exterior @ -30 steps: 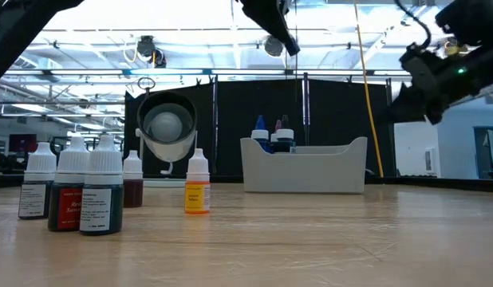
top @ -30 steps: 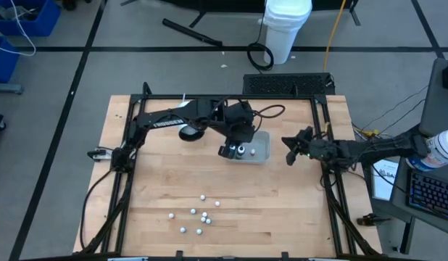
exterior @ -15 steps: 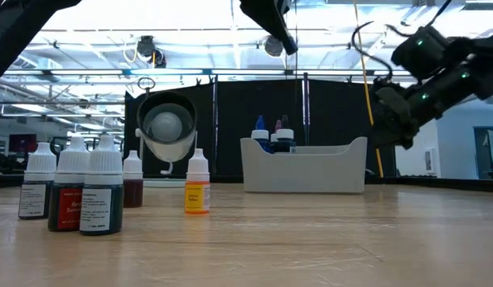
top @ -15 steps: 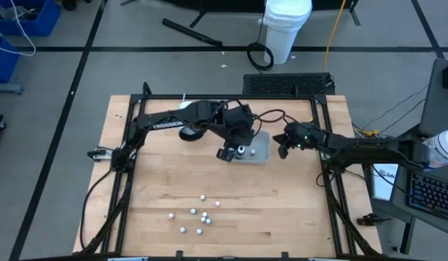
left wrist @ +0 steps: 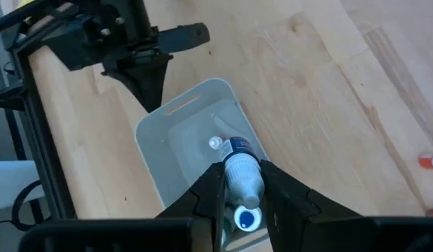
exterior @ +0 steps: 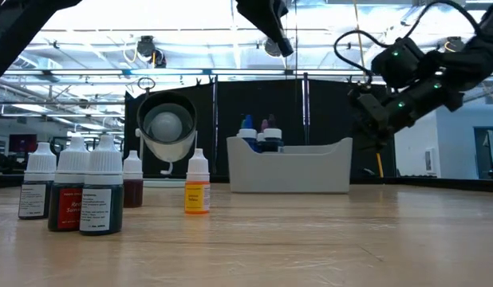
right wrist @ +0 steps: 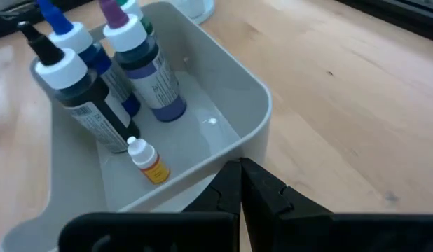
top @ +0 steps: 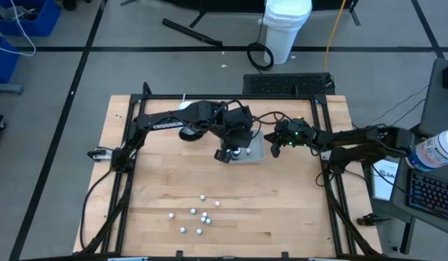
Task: Pick & Place food coloring
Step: Put the blue food coloring bottle into the gray bin
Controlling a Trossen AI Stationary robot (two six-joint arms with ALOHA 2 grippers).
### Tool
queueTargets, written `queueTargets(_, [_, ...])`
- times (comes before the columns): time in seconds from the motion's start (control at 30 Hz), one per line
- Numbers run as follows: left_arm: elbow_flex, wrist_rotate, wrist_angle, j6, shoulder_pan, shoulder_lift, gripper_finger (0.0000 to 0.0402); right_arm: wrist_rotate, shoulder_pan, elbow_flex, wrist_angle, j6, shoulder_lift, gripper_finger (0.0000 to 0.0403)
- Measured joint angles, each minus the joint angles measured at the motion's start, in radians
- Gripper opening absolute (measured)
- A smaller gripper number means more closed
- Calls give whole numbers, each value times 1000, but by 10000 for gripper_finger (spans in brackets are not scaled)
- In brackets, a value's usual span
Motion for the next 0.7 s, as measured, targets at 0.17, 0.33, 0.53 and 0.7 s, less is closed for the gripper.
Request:
queueTargets(0.17, [-1, -2, -37, 30, 2, 23, 79, -29, 9, 64, 4, 3, 63, 0])
queueTargets(0.33, [-65, -2, -16, 44, 4, 20, 79, -28, 29, 83, 3, 28, 99, 0])
queueTargets(0.53, [-156, -40, 38, 95, 13, 19, 78, -26, 79, 71, -9, 90, 105, 0])
queueTargets(0.7, [-204, -29, 151, 163, 17, 19, 78, -17, 141, 66, -8, 108, 105, 0])
